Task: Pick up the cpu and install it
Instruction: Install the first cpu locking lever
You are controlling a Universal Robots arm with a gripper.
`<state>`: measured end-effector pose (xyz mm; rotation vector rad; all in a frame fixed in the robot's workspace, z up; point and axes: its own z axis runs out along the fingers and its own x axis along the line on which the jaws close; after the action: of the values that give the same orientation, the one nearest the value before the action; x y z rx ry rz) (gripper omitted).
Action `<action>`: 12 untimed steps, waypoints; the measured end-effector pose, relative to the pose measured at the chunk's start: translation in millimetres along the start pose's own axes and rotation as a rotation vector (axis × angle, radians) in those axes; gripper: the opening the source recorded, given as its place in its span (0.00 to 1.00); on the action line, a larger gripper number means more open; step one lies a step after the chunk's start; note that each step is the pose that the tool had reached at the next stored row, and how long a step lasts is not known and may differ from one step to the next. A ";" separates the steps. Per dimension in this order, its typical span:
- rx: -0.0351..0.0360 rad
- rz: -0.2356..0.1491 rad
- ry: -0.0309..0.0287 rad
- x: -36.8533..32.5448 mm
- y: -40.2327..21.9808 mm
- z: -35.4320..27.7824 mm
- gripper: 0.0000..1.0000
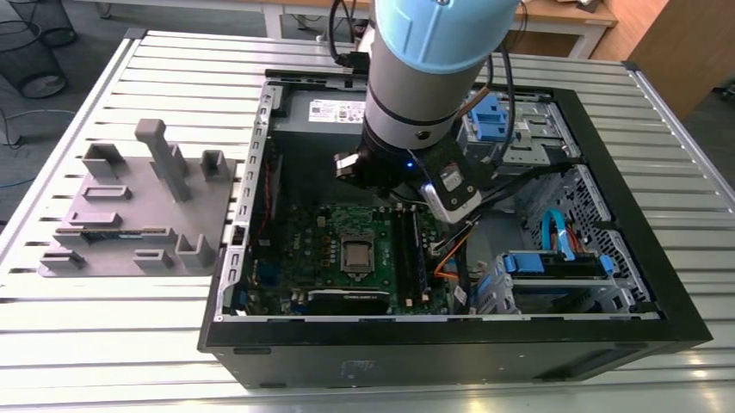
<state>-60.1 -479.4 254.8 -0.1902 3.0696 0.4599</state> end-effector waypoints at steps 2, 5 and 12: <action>0.0001 0.004 -0.0010 0.0 -0.3 0.9 0.11; 0.0020 0.036 -0.0107 0.1 -0.7 2.6 0.11; 0.0025 0.045 -0.0135 -0.2 2.9 7.9 0.11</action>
<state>-60.1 -474.3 248.1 -0.1177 3.0667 0.4574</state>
